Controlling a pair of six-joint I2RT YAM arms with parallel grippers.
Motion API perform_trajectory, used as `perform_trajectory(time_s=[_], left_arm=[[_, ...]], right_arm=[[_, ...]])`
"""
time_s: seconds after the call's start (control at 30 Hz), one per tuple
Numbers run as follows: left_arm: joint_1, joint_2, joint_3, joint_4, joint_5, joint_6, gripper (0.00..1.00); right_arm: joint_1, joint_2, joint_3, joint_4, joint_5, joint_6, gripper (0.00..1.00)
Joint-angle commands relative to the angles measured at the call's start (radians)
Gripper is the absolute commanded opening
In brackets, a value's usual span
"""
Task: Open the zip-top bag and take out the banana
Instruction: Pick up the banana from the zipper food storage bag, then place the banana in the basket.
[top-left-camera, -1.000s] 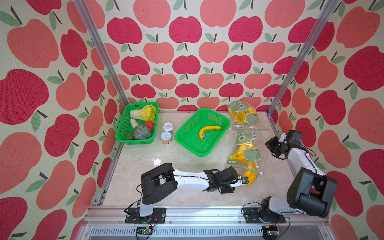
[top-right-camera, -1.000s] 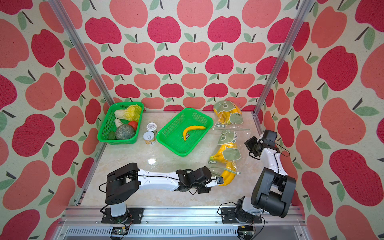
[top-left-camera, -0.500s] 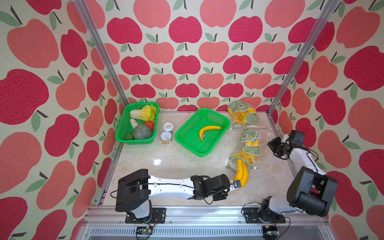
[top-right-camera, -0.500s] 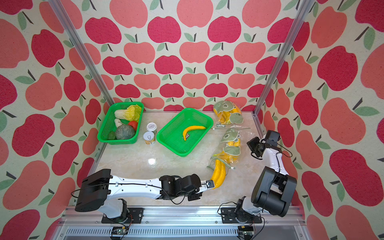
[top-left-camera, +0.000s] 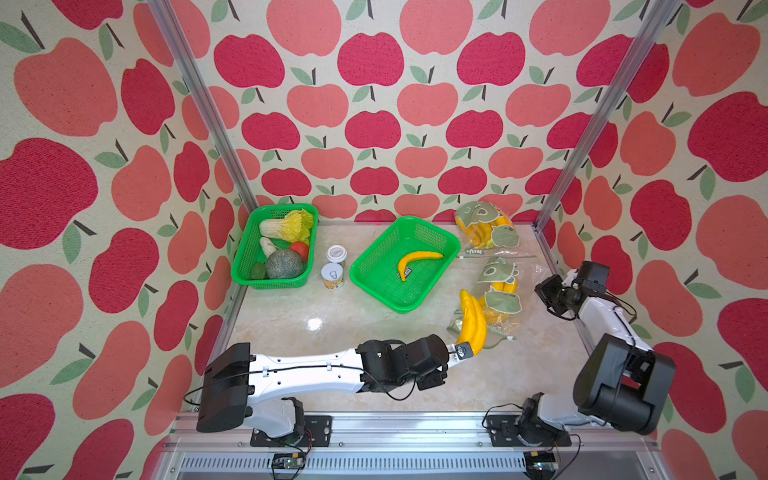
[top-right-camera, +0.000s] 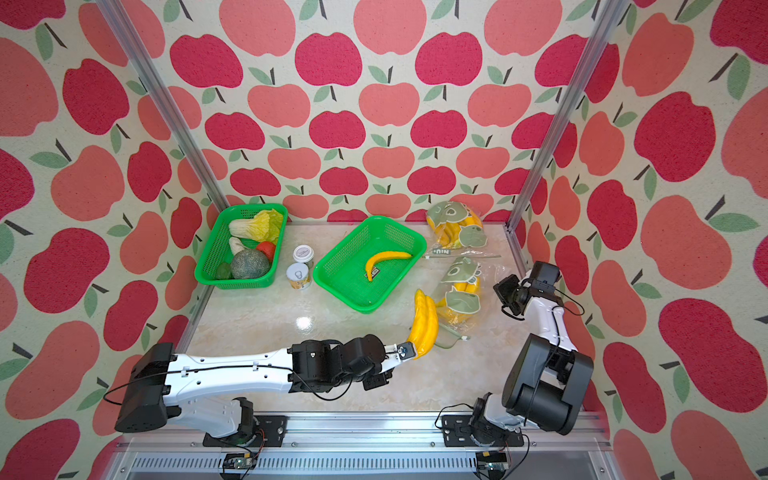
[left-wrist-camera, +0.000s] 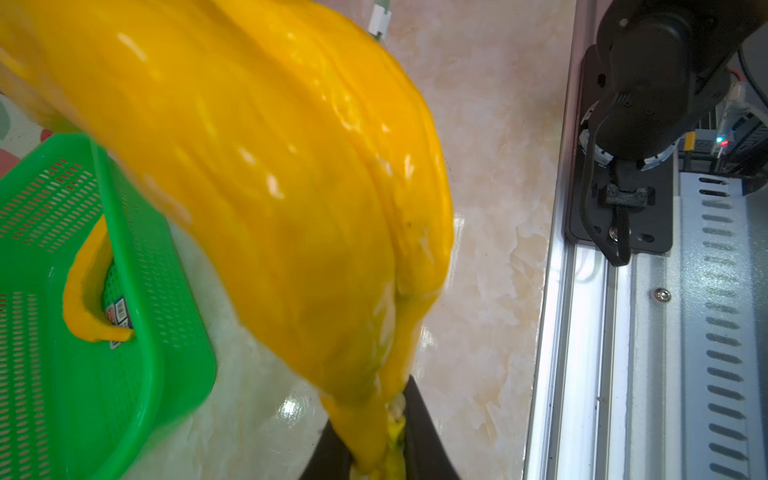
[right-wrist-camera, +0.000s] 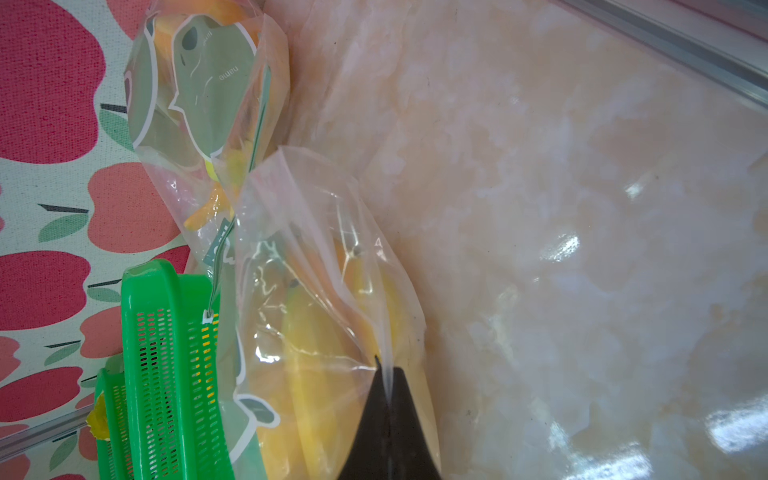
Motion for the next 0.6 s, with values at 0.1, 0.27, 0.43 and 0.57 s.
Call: perform_trajectory(time_s=[0.1,0.27,0.43,0.57], left_arm=[[0.110,-0.069,0.118,-0.089,0.024,0.109,0.13],[0.302,-0.025,0.213,-0.119,0.083,0.067,0.13],[0.459,0.198,0.397,-0.184,0.125,0.016,0.12],[0.534,0.399,0.538,-0.230,0.131,0.011,0.10]], right_arm=[[-0.005,-0.033,-0.023,-0.026,-0.012,-0.015,0.00],[-0.005,-0.036,-0.033,-0.013,-0.020,-0.003,0.00],[-0.005,-0.041,-0.045,-0.008,-0.026,-0.002,0.00],[-0.005,-0.044,-0.055,-0.012,-0.025,-0.009,0.00]])
